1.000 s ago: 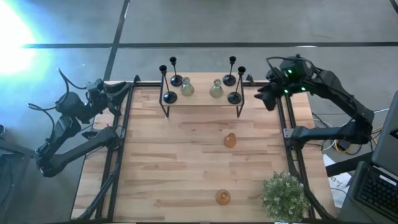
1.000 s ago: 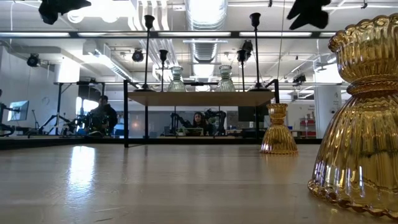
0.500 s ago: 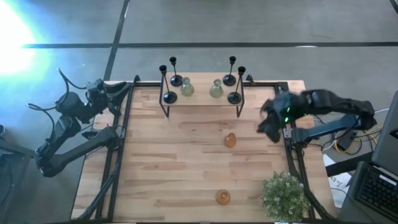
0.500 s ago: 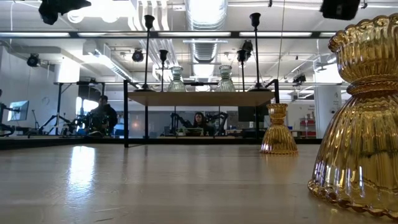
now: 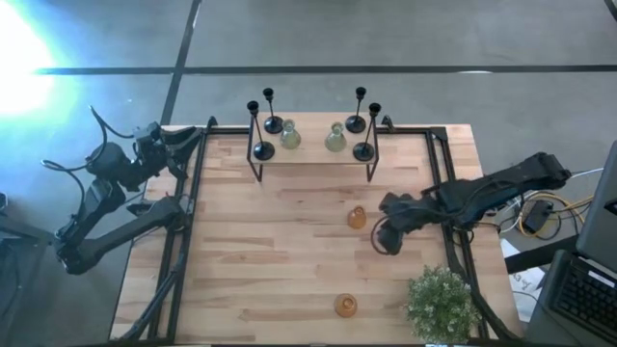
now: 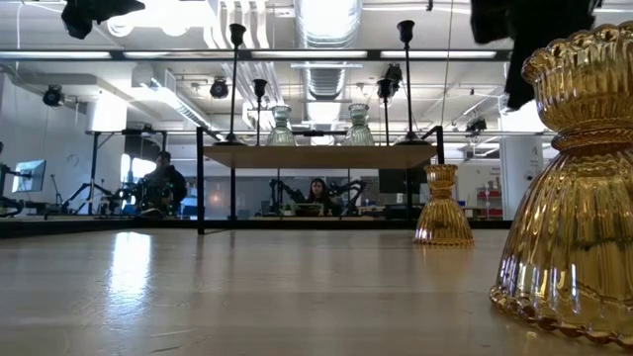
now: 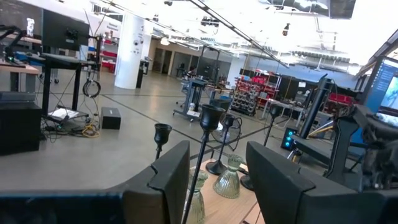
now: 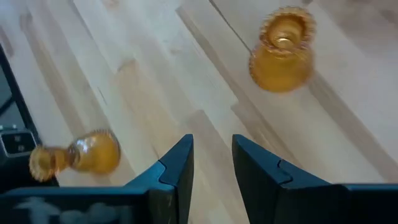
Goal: Pick & Place candle stick holders
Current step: Put the orange glass candle holder on the shelf
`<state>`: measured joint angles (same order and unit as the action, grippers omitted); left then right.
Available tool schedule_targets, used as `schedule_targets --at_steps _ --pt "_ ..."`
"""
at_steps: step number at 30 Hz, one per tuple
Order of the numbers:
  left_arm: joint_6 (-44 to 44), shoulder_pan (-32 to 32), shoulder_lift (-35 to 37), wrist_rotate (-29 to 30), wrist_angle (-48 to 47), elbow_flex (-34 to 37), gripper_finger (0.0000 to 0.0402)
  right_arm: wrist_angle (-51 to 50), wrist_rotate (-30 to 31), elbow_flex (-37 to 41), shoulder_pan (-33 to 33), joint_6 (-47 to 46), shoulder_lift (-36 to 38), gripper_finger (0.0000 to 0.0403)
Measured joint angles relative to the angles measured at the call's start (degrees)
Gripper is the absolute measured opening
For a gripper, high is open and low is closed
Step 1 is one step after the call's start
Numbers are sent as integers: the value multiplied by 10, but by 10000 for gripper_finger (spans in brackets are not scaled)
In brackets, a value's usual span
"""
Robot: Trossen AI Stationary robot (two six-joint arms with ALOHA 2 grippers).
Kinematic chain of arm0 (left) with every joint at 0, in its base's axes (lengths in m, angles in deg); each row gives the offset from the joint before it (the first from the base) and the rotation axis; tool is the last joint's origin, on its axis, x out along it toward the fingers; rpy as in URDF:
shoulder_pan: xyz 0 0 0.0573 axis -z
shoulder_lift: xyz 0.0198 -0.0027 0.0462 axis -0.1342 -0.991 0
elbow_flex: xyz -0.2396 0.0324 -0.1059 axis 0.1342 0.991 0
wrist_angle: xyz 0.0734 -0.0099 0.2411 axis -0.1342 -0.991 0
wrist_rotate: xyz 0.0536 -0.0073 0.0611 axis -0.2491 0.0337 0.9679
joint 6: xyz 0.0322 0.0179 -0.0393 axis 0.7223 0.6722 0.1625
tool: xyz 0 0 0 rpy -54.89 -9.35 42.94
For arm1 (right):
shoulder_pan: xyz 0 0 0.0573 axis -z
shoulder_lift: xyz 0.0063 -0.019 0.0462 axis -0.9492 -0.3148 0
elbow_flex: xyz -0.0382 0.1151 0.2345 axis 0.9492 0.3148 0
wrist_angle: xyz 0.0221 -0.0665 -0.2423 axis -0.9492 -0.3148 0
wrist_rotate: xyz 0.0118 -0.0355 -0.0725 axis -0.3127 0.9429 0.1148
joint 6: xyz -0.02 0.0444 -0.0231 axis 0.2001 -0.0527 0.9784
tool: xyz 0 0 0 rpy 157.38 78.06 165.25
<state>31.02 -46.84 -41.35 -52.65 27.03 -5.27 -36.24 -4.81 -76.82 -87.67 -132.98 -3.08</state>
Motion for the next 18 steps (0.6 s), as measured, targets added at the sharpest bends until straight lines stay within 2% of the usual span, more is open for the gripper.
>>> schedule_targets --at_steps 4,9,18 --pt "0 0 0 0 0 0 163 61 8 36 12 0 -25 98" --pt "7 0 0 0 0 0 163 87 76 67 13 5 -49 103" --pt "9 0 0 0 -1 0 163 109 89 74 25 62 -113 171"
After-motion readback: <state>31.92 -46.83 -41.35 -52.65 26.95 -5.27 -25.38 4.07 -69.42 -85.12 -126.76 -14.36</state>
